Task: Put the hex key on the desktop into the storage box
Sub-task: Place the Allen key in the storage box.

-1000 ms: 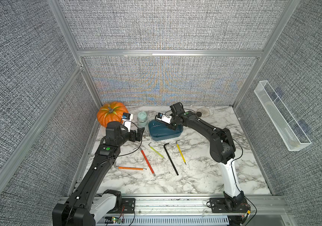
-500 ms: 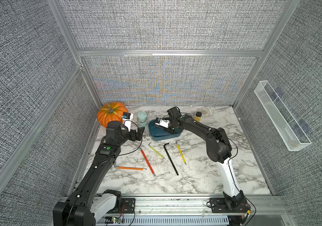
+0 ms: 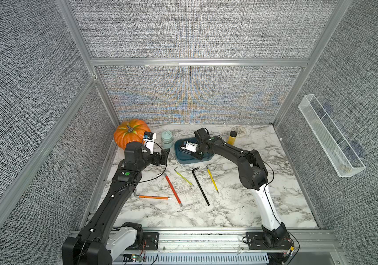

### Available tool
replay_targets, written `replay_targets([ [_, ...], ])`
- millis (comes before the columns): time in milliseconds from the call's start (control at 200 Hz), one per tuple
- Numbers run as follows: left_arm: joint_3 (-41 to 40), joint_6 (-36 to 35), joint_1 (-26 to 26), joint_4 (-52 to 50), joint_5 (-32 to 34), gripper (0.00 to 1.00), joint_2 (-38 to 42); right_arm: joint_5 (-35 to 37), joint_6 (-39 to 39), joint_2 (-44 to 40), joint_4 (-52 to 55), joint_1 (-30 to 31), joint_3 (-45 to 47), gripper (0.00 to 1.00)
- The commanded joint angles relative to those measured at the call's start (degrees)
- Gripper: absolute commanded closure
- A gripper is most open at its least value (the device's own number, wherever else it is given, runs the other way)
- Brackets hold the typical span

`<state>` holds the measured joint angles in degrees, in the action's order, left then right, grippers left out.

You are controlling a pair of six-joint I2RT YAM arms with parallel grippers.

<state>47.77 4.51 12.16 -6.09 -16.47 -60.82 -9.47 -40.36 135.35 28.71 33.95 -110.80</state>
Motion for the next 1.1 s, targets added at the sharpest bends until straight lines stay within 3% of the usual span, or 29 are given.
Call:
replay_targets([
  [0, 0.6, 0.0, -0.1, 1.3, 0.1, 0.0, 0.3, -0.3, 0.5, 0.8, 0.0, 0.1, -0.6, 0.79],
  [235, 0.4, 0.1, -0.1, 1.2, 0.1, 0.0, 0.5, 0.1, 1.7, 0.8, -0.9, 0.1, -1.9, 0.63],
  [511, 0.5, 0.4, -0.1, 1.2, 0.0, 0.0, 0.7, 0.2, 3.3, -1.7, -2.8, 0.0, -4.6, 0.59],
  [746, 0.4, 1.2, -0.1, 1.2, -0.2, 0.0, 1.3, 3.8, 10.0, -10.2, -8.6, 0.0, -2.4, 0.56],
  [841, 0.3, 1.9, 0.0, 1.1, 0.1, 0.0, 1.5, 9.6, 15.8, -14.9, -9.7, 0.1, -0.8, 0.53],
  [911, 0.1, 2.3, -0.1, 1.0, -0.5, 0.0, 1.7, 21.5, 21.9, -19.5, -11.1, 1.3, 2.6, 0.53],
  [976, -0.5, 2.4, 0.0, 1.0, -1.5, 0.0, 2.0, 29.1, 23.6, -27.5, -15.3, 3.1, 12.2, 0.52],
  [1031, -0.8, 2.7, -0.1, 1.1, -1.9, 0.0, 2.1, 33.3, 26.5, -34.9, -19.4, 4.4, 21.3, 0.44],
  [1096, -1.0, 3.1, 0.0, 1.3, -2.0, 0.0, 2.0, 32.5, 32.8, -42.1, -19.1, 4.1, 28.7, 0.24],
])
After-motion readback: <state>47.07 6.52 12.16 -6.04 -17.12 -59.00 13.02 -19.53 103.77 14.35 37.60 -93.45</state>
